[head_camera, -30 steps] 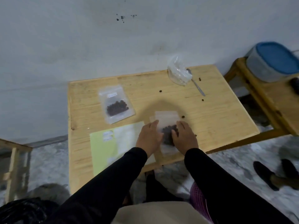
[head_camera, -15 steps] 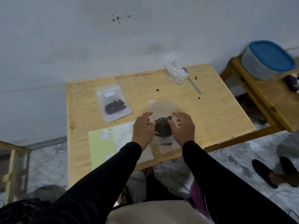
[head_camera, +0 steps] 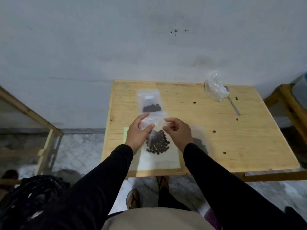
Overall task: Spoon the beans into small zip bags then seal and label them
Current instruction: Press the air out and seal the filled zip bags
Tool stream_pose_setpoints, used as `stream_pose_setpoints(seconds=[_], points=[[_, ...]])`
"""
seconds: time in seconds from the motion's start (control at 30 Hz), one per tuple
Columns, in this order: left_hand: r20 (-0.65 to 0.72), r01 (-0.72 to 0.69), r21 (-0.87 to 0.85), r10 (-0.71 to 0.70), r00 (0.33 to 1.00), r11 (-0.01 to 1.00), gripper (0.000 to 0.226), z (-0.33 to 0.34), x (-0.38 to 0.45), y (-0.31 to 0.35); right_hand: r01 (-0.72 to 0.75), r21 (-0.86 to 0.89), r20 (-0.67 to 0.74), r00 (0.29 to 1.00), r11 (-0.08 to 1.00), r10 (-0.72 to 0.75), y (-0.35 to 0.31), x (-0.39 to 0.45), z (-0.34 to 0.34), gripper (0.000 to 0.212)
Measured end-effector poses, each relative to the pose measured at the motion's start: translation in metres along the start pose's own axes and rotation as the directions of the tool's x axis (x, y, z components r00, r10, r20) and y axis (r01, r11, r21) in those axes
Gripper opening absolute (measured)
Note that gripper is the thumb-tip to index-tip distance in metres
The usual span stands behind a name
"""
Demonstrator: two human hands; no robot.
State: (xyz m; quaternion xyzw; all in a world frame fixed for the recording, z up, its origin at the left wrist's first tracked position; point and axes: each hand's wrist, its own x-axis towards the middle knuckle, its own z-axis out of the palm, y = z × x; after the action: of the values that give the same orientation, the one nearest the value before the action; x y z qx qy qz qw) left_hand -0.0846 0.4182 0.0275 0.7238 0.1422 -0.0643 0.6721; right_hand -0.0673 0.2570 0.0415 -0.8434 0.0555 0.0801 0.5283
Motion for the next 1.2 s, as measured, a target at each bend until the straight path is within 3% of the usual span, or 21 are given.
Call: stream_pose_setpoints(seconds=[0.13, 0.4, 0.57, 0.8, 0.93, 1.07, 1.2], points=[[-0.096, 0.033, -0.053, -0.038, 0.995, 0.998, 0.044, -0.043, -0.013, -0.018, 0.054, -0.062, 0.111, 0.993, 0.997, -0.047, -0.002, -0.004, 0.040, 0.021], [-0.290, 0.089, -0.067, -0.105, 0.951, 0.994, 0.045, -0.100, -0.043, -0.053, 0.035, -0.393, 0.083, 0.997, 0.919, -0.003, 0.018, -0.004, 0.087, 0.020], [-0.318, 0.107, -0.069, -0.124, 0.940, 0.992, 0.041, -0.111, -0.053, -0.063, 0.079, -0.466, 0.041, 0.997, 0.881, -0.067, 0.018, 0.002, 0.100, 0.015], [-0.278, 0.091, -0.067, -0.106, 0.955, 0.994, 0.042, -0.115, -0.051, -0.064, 0.027, -0.423, -0.005, 0.999, 0.906, -0.032, 0.012, 0.002, 0.108, 0.014], [-0.268, 0.063, -0.088, -0.085, 0.960, 0.994, 0.044, -0.114, -0.042, -0.059, 0.033, -0.272, -0.026, 0.999, 0.962, -0.042, -0.010, -0.005, 0.101, 0.010], [-0.250, 0.031, -0.100, -0.055, 0.967, 0.995, 0.043, -0.105, -0.032, -0.046, 0.120, -0.123, -0.014, 0.992, 0.985, -0.123, -0.041, -0.009, 0.095, 0.006], [-0.176, -0.030, -0.098, 0.012, 0.984, 0.995, 0.045, -0.094, -0.025, -0.027, 0.222, -0.153, 0.079, 0.974, 0.963, -0.212, -0.062, -0.009, 0.095, 0.008]])
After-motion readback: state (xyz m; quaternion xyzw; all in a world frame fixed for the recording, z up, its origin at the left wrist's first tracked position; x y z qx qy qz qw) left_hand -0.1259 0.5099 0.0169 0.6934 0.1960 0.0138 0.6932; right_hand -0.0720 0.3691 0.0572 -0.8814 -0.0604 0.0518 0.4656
